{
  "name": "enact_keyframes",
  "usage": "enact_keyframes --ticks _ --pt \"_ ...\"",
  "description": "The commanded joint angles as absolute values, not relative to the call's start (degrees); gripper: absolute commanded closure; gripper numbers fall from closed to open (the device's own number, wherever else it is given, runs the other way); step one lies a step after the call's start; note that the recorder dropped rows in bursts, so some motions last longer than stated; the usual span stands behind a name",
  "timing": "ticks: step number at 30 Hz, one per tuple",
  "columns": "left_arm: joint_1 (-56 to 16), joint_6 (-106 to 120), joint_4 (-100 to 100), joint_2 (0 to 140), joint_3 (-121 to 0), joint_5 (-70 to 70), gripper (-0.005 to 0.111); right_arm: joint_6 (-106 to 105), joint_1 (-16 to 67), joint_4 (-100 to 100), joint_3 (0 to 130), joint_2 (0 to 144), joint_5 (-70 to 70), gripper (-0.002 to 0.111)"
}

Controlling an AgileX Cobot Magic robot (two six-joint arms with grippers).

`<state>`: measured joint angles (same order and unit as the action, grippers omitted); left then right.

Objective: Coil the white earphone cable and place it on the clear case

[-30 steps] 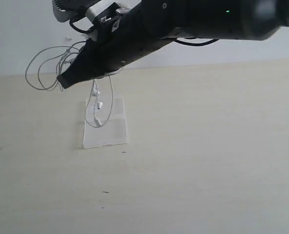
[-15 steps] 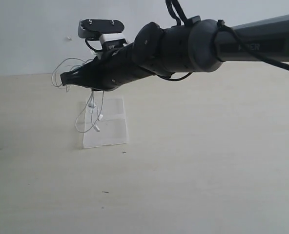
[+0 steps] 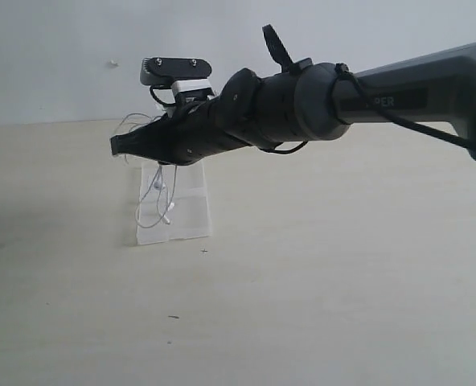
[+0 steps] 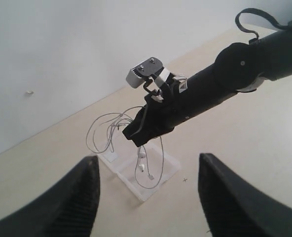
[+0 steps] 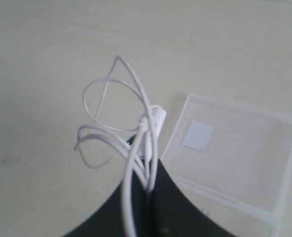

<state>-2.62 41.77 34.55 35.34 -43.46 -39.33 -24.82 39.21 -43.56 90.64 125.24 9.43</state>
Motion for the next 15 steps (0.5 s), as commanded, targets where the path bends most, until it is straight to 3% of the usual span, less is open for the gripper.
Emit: enact_keyframes --ticks 1,15 --pt "-2.4 41.4 34.4 35.1 -43.1 -38.7 0.049 -25.5 38.9 -42.9 91.2 125.3 5.5 0.108" --pt "-2.4 41.4 34.4 35.1 -43.1 -38.7 0.049 -25.5 37.8 -36.5 90.5 127.7 7.5 0.108"
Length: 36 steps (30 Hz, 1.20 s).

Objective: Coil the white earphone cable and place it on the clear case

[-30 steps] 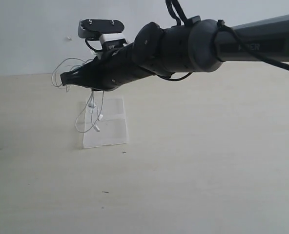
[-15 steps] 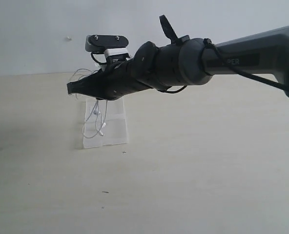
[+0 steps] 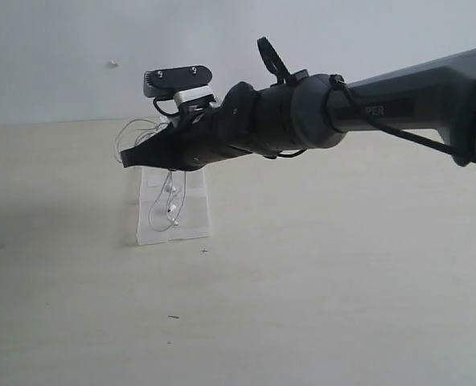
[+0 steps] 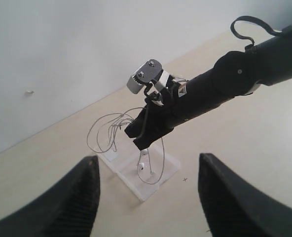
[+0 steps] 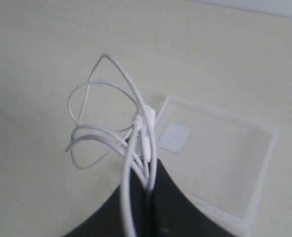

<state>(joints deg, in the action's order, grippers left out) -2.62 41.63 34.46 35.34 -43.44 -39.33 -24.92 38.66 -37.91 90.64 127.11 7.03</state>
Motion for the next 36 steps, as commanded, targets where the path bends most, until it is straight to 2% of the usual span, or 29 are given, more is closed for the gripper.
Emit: enact_keyframes --ticks 1,17,22,28,36 --pt "-2.4 41.4 34.4 35.1 -43.1 -38.8 0.049 -25.5 37.6 -35.2 90.5 128.0 8.0 0.108" --pt "-2.4 41.4 34.8 35.1 -41.2 -37.2 0.049 -24.8 36.2 -29.3 90.6 128.7 4.2 0.108" --pt "-2.4 41.4 34.8 35.1 -41.2 -37.2 0.049 -35.8 36.2 -29.3 90.6 128.7 4.0 0.108" --pt "-2.4 41.4 34.8 35.1 -41.2 -37.2 0.049 -37.5 36.2 -29.3 90.6 128.8 2.7 0.108" --pt "-2.4 41.4 34.8 35.1 -41.2 -37.2 0.049 -44.4 36.2 -29.3 90.6 128.8 8.3 0.108"
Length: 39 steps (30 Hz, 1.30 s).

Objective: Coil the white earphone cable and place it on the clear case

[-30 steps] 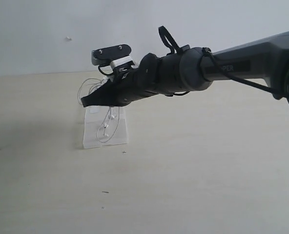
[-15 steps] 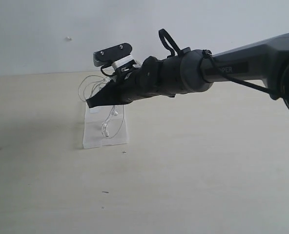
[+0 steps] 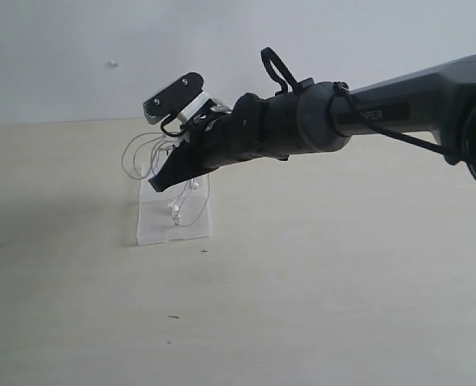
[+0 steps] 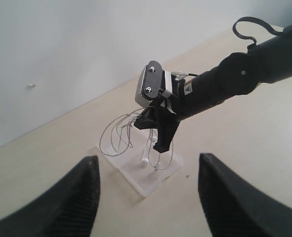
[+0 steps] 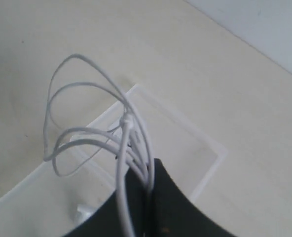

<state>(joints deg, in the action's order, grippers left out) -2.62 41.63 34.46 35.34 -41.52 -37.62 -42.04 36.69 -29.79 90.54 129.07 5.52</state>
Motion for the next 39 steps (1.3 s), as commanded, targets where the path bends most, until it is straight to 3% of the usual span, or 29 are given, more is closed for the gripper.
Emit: enact_keyframes --ticks 1,27,35,39 --pt "-2.4 41.4 34.8 35.1 -41.2 -37.2 0.049 -44.9 36.2 -29.3 90.6 128.8 9.1 0.108" --pt "-2.4 41.5 34.8 35.1 -41.2 -37.0 0.049 -44.9 36.2 -13.7 90.6 128.8 17.4 0.108" --pt "-2.4 41.5 34.8 35.1 -41.2 -37.0 0.049 -44.9 36.2 -13.7 90.6 128.8 18.0 0.088" --pt "-2.4 41.5 34.8 35.1 -41.2 -37.0 0.049 -44.9 36.2 -13.7 90.6 128.8 18.1 0.083"
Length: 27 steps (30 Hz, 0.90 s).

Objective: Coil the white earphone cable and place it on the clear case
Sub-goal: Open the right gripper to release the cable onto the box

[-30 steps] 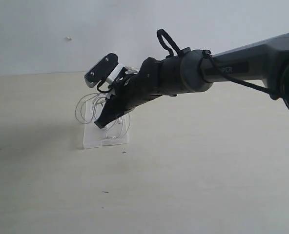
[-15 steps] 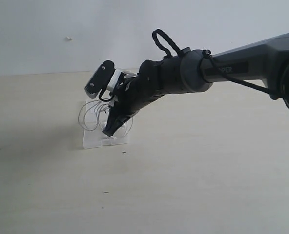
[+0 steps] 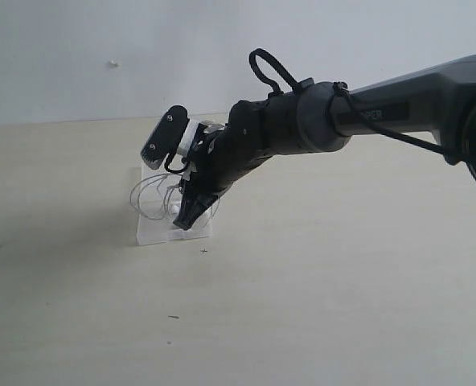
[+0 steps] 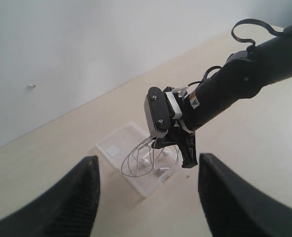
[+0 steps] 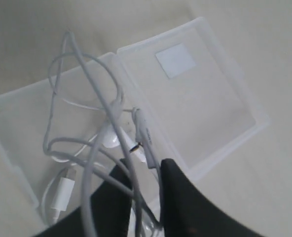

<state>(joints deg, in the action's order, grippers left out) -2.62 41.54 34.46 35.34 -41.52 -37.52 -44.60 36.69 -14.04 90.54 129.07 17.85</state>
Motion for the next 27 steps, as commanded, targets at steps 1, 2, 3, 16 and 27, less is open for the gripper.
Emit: enact_keyframes --ticks 1,2,3,16,27 --pt "-2.4 41.5 34.8 35.1 -41.2 -37.0 0.049 -44.9 36.2 -13.7 90.6 128.8 18.2 0.083" --pt "-2.4 41.5 34.8 35.1 -41.2 -37.0 0.049 -45.0 36.2 -13.7 90.6 128.8 18.4 0.082" --pt "-2.4 41.5 34.8 35.1 -41.2 -37.0 0.049 -45.0 36.2 -13.6 90.6 128.8 18.5 0.080" --pt "-2.4 41.5 34.8 35.1 -41.2 -36.7 0.049 -45.9 36.2 -11.4 90.6 128.8 21.7 0.053" --pt "-2.4 41.5 34.8 35.1 -41.2 -36.7 0.049 -47.2 36.4 -11.2 90.7 128.8 23.0 0.036"
